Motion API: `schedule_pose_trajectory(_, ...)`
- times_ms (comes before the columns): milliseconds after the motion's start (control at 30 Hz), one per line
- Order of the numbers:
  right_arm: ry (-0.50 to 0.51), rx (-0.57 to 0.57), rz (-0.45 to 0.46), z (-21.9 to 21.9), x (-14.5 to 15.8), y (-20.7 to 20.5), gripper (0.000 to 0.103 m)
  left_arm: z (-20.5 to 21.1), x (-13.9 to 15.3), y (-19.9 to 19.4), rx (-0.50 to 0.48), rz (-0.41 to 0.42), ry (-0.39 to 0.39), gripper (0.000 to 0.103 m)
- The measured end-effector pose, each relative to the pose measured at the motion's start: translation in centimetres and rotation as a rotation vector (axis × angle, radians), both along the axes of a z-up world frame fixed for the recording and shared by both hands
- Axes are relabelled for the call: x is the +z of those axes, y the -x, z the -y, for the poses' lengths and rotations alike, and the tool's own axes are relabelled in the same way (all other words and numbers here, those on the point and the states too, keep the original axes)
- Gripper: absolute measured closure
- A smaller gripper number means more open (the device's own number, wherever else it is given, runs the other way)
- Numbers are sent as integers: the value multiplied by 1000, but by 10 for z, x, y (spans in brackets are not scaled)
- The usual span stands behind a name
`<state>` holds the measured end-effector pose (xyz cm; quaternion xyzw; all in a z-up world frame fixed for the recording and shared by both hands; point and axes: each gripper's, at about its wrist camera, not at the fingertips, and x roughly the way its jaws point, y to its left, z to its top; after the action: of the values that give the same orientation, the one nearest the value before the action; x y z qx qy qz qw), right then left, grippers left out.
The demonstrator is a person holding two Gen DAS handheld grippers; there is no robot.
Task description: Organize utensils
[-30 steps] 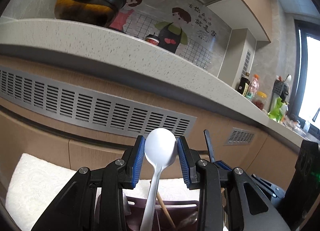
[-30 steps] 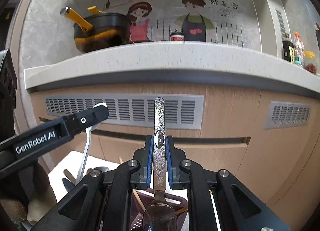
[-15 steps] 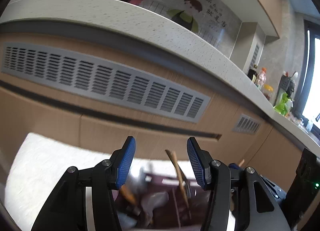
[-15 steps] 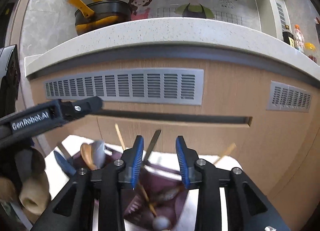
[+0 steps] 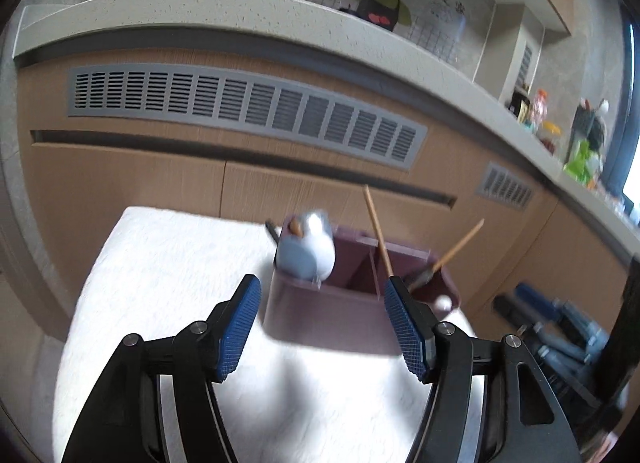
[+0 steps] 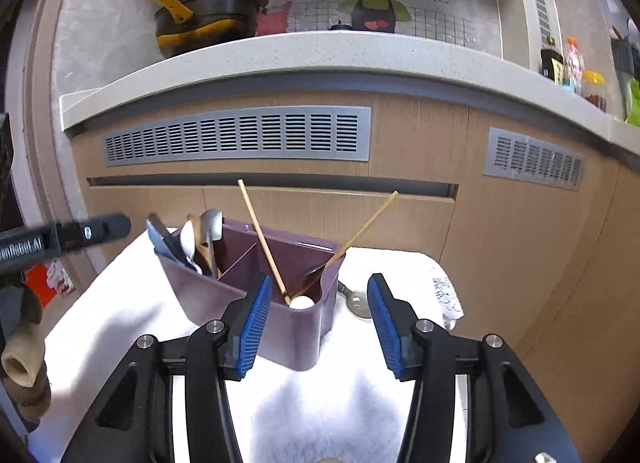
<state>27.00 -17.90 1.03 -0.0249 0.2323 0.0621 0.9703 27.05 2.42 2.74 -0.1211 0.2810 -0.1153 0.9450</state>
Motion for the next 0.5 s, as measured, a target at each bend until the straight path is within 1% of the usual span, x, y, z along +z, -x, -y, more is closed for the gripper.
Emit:
schedule_pose_trajectory(33, 7, 2, 1, 1, 1, 3, 49, 0, -4, 3, -3, -18, -1, 35)
schedule_pose_trajectory(133, 22, 7, -7, 9, 1, 8, 46, -1, -13, 7, -17, -72, 0, 34)
schedule_pose_trajectory(267, 48, 23, -56, 23, -10, 7, 46, 2, -22, 7, -40, -117, -20, 31)
schedule_pose_trajectory(367, 43, 52, -112, 32, -21, 2, 46, 4, -31, 4, -56, -158, -25, 30)
schedule_pose_trajectory(500, 77, 68, -155, 39, -36, -6, 46, 8, -41, 4, -75, -202, -32, 30)
